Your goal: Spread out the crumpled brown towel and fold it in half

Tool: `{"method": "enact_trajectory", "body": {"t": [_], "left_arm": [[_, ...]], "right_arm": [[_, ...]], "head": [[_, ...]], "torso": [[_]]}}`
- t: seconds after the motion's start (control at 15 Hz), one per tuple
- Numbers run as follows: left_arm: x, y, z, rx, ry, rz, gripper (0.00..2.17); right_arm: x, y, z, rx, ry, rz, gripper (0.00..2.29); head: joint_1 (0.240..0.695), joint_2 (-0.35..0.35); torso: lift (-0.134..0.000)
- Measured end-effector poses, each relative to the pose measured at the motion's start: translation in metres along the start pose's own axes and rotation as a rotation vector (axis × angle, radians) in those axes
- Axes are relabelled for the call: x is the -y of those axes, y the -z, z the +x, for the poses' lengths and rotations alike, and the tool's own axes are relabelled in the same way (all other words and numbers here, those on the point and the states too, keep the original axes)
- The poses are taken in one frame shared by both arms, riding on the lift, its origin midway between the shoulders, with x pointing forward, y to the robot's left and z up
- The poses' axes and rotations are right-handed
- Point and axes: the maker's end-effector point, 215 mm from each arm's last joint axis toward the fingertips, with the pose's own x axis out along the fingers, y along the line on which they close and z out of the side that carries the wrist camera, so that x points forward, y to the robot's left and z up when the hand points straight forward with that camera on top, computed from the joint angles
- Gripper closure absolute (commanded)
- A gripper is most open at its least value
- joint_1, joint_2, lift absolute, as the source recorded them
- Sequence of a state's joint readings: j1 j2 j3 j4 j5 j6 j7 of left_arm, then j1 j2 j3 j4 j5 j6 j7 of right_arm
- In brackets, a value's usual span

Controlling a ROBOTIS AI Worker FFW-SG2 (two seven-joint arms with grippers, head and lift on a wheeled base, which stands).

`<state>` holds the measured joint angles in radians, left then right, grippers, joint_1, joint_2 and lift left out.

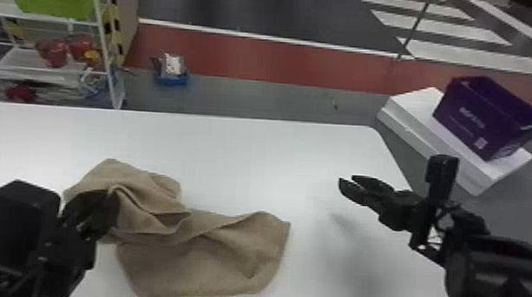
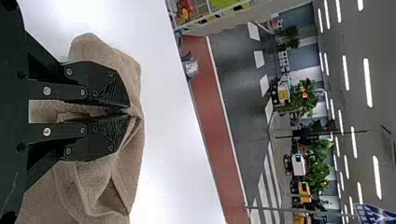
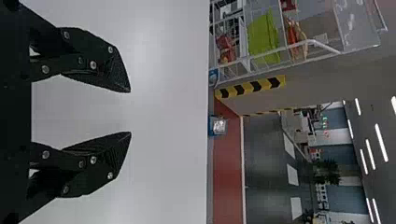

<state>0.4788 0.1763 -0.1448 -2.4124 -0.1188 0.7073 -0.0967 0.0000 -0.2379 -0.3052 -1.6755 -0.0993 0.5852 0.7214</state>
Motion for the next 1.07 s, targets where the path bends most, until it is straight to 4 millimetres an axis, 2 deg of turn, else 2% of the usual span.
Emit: {"method": "enact_trajectory", "body": {"t": [0.27, 0.6, 0.73, 0.87, 1.07], "left_arm": [[0.006, 0.001, 0.009, -0.007, 0.007, 0.001, 1.0], [0.003, 0.007, 0.015, -0.022, 0.002, 0.008, 1.0], [0.003, 0.006, 0.017, -0.021, 0.0, 0.008, 1.0], [0.003, 0.006, 0.019, -0.023, -0.001, 0.01, 1.0], [0.004, 0.009, 0.019, -0.031, 0.001, 0.01, 1.0]], "right_arm": [[-0.057, 0.007, -0.011, 0.021, -0.07, 0.031, 0.12], [-0.11, 0.01, -0.034, -0.022, -0.082, -0.004, 0.21], [-0.131, 0.017, -0.033, -0.059, -0.08, -0.032, 0.22], [-0.151, 0.032, -0.028, -0.116, -0.097, -0.045, 0.32], [-0.164, 0.049, -0.018, -0.166, -0.113, -0.054, 0.32]], "head": [[0.695, -0.144], [0.695, -0.098], [0.695, -0.078], [0.695, -0.05], [0.695, -0.031]], "torso": [[-0.123], [-0.123], [-0.123], [-0.123], [-0.123]]}}
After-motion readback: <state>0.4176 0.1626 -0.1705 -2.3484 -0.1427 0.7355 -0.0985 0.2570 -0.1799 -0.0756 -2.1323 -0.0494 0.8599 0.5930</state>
